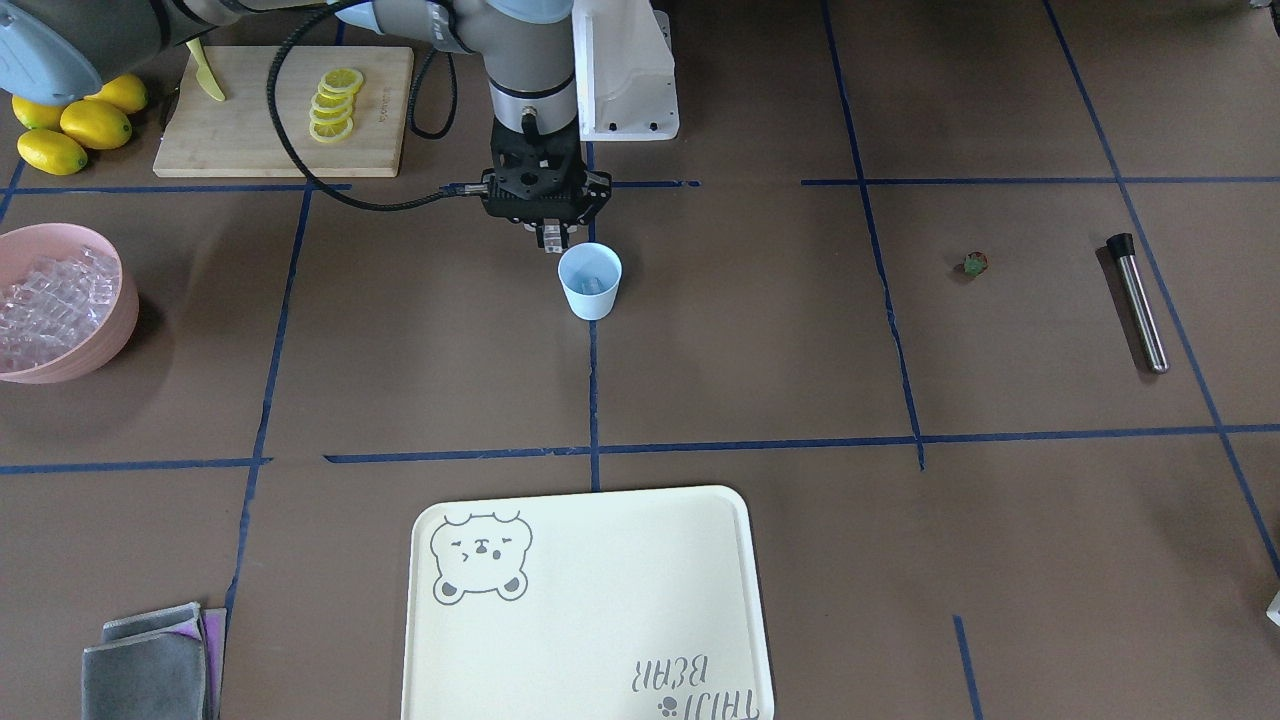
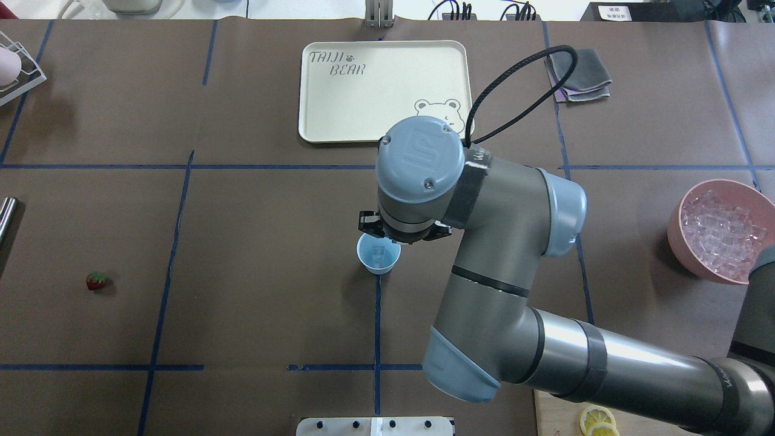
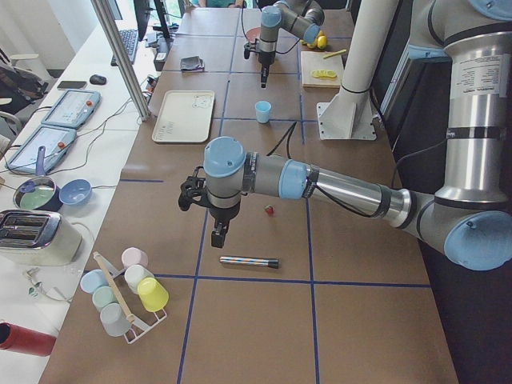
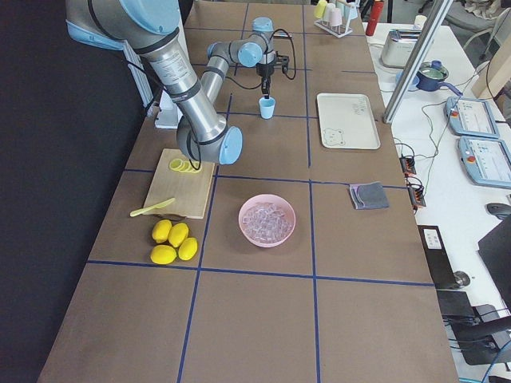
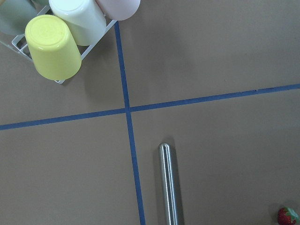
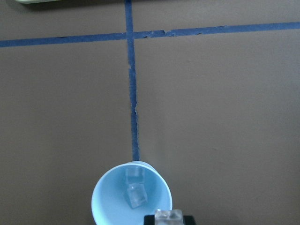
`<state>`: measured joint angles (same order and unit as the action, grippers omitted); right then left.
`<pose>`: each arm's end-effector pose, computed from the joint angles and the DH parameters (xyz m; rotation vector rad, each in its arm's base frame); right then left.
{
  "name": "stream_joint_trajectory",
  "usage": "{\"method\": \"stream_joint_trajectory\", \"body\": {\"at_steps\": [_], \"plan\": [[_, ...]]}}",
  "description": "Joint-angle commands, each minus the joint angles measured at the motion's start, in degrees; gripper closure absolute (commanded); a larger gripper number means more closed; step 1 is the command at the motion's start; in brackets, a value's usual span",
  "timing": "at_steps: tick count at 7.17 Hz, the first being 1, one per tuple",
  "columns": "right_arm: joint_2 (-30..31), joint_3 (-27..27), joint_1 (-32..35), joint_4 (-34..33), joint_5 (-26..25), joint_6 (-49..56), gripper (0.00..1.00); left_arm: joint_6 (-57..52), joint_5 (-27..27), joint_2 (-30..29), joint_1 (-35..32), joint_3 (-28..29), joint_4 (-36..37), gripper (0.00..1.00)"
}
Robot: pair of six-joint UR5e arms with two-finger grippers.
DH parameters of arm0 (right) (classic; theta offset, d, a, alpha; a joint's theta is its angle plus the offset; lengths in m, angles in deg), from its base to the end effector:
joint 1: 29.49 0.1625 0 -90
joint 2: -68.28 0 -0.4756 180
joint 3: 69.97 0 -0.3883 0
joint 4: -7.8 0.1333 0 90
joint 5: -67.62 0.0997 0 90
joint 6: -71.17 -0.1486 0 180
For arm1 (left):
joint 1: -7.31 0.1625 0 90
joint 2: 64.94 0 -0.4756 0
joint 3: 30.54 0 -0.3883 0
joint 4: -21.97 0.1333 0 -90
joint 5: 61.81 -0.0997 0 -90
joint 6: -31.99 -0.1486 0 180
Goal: Mash ice and strawberries in cup
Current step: 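Carry the ice cube with the right gripper over the light-blue cup, then open the right gripper to drop the ice cube into the cup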
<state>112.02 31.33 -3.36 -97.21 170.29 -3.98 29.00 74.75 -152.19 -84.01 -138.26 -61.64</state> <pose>-0.6051 -0.4090 0.2030 0.0614 -0.7667 0.1050 -0.0361 -0.4654 0.6234 0.1718 0.8053 0.0883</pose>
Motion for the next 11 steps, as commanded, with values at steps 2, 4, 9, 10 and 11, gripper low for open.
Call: {"method": "stream_joint_trajectory", "body": {"at_steps": [2, 4, 9, 10, 11], "plan": [[-3.04, -5.14, -1.07, 0.33, -1.33, -0.53, 1.0, 0.0, -0.07, -0.03, 0.0, 0.31, -0.32, 0.0], [-3.65, -5.85, -1.25, 0.33, -1.51, -0.53, 0.93, 0.0, -0.07, -0.11, 0.0, 0.93, -0.59, 0.0], [-3.57, -5.59, -1.25, 1.56, -1.42, -0.53, 0.21, 0.0, -0.07, -0.38, 0.09, 1.1, -0.59, 0.0], [-3.48, -5.32, -1.16, 1.48, -1.5, -0.44, 0.01, 0.0, -0.07, -0.47, 0.0, 1.02, -0.59, 0.0], [-3.57, -4.89, -0.99, 1.48, -1.59, -0.52, 0.01, -0.43, -0.15, -0.55, 0.35, 0.67, -0.76, 0.0]]}}
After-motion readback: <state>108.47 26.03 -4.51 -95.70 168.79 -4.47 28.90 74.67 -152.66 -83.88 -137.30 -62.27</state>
